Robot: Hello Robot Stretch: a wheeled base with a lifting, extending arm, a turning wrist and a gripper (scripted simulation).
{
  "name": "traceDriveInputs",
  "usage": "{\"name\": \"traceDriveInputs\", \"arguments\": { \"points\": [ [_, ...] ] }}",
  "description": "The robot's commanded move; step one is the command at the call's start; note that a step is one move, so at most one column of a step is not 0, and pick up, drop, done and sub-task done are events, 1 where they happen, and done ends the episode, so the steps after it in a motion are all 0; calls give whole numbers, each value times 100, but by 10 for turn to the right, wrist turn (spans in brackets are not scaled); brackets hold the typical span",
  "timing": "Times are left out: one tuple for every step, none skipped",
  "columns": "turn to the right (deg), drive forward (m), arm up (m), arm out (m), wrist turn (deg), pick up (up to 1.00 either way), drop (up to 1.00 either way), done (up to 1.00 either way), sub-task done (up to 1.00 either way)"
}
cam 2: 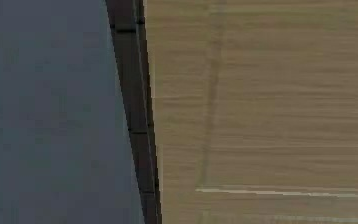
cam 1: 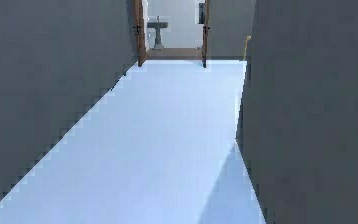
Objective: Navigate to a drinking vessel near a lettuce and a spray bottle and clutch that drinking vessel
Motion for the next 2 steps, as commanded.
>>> {"name": "traceDriveInputs", "arguments": {
  "points": [
    [0,100,0,0,0,0,0,0,0],
    [30,0,0,0,0,0,0,0,0]
  ]
}}
